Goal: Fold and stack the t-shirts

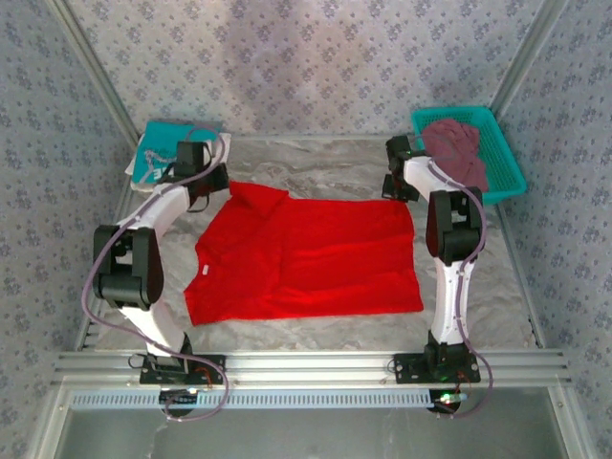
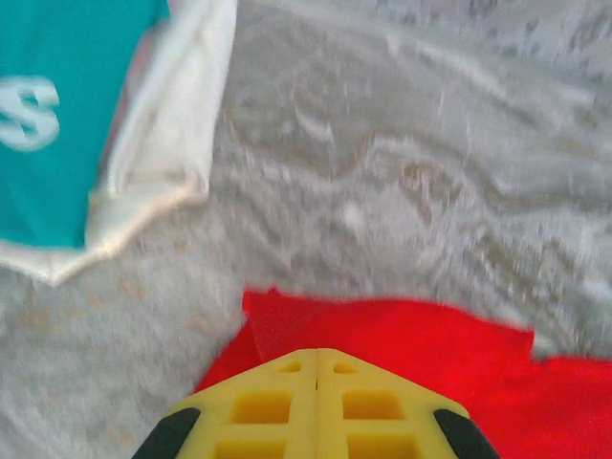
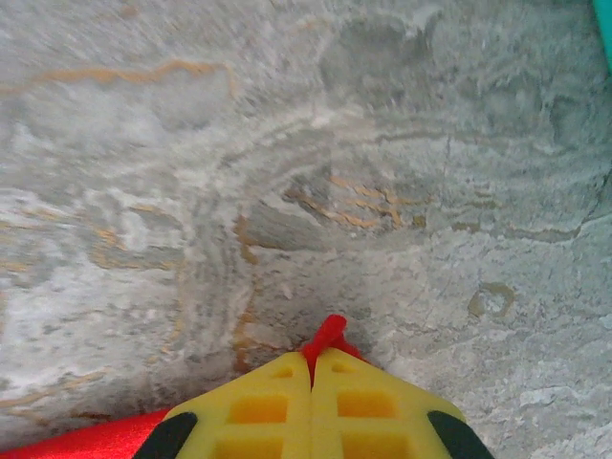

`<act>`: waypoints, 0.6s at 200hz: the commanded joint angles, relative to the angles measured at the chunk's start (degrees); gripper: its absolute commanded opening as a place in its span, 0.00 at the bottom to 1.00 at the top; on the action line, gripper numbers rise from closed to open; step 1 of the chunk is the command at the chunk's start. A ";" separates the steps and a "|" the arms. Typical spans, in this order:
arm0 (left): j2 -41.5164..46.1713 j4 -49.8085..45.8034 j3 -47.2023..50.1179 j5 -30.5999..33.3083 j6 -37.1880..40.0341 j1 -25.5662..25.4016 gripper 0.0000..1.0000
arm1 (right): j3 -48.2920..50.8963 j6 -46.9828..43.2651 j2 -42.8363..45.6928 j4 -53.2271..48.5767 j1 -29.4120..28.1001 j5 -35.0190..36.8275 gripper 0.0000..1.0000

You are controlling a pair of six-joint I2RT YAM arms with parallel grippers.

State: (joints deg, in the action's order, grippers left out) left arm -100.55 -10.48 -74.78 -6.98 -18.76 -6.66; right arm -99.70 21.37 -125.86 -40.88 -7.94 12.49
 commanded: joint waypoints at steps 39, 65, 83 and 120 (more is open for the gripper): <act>-4.32 -4.28 -16.97 -0.27 -0.19 0.72 0.00 | 2.14 -1.48 8.29 11.29 -0.46 0.33 0.00; -1.93 -5.18 -15.74 1.05 -0.33 0.76 0.00 | 6.24 -1.15 11.34 16.34 -0.29 0.33 0.00; -0.13 -6.29 -13.05 1.05 -1.05 0.72 0.00 | 8.47 -1.39 12.51 18.71 0.06 -0.30 0.00; 7.24 -5.87 -1.03 -0.58 -6.54 0.70 0.00 | 15.45 -0.33 16.52 22.71 0.13 -1.25 0.00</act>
State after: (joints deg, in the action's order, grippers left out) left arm -99.92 -14.37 -81.60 -6.66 -21.17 -6.00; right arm -88.66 20.91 -113.45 -22.00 -8.19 11.51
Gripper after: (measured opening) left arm 0.043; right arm 0.066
